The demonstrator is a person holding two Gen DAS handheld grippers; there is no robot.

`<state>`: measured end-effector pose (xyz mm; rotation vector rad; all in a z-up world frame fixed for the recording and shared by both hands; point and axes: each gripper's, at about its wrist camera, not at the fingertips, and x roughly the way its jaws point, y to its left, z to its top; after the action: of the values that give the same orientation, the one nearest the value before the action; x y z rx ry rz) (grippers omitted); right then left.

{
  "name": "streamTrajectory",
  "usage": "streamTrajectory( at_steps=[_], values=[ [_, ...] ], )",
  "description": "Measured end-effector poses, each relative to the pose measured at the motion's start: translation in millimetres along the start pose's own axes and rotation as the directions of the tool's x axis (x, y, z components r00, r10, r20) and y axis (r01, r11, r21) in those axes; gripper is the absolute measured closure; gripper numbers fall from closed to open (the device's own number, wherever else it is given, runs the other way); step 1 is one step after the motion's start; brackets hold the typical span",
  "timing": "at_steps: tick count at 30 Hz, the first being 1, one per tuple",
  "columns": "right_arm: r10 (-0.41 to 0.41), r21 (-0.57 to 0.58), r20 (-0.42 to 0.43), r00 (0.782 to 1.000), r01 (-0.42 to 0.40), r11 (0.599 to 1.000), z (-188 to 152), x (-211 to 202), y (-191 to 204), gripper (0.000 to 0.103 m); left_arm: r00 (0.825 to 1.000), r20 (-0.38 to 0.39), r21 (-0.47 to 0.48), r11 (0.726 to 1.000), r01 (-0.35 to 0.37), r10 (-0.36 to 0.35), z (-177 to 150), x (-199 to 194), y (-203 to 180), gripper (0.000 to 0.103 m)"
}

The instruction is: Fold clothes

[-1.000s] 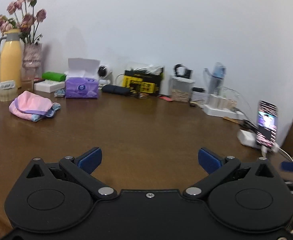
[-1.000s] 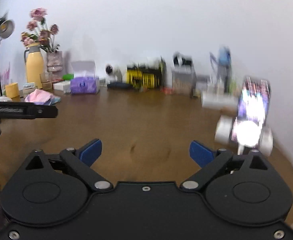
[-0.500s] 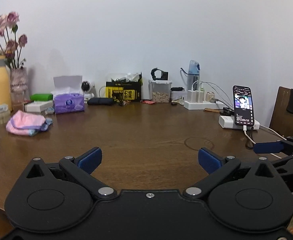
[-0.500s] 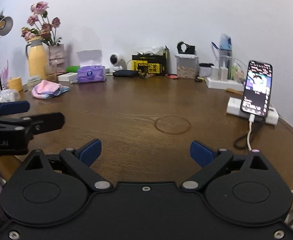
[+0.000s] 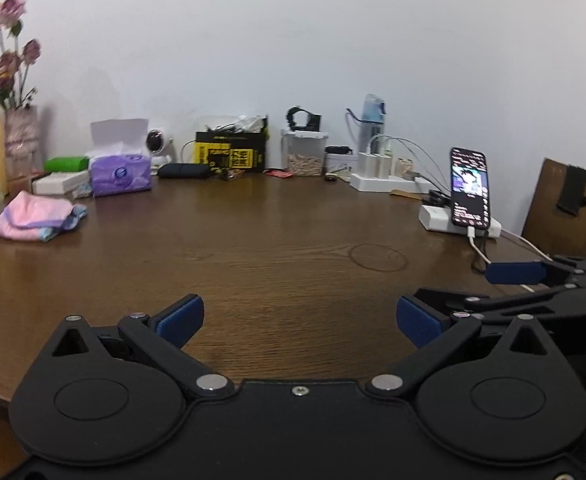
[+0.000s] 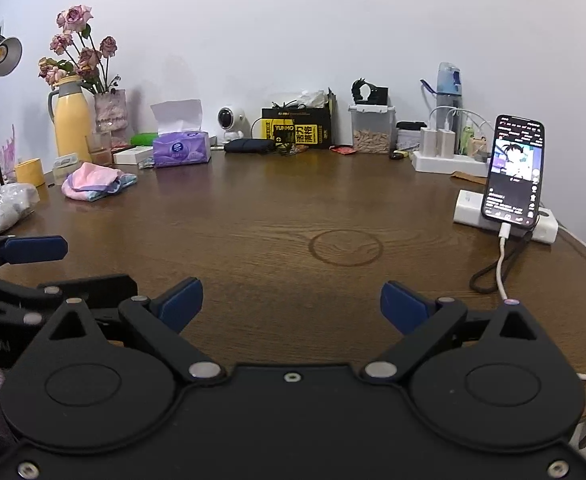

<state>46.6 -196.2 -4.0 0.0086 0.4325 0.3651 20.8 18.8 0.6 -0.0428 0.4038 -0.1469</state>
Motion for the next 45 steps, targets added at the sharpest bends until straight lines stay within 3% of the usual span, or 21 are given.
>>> streamTrajectory(
  at_steps=[7, 23, 45],
  values=[
    [0.034, 0.000, 0.005, 0.999, -0.034, 0.999, -1, 0, -1, 0.005, 0.997, -0.065, -0.035, 0.998, -0.043, 0.041, 1, 4, 6, 0.000],
    [0.081, -0.017, 0.005, 0.997, -0.081, 0.997, -1, -2, 7, 0.005, 0.991, -0.095, -0.074, 0.992, -0.104, 0.097, 3, 6, 21, 0.000],
    [0.095, -0.005, 0.014, 0.995, -0.095, 0.995, -1, -4, 9, 0.005, 0.990, -0.055, 0.007, 0.991, -0.133, 0.133, 5, 5, 9, 0.000]
  ],
)
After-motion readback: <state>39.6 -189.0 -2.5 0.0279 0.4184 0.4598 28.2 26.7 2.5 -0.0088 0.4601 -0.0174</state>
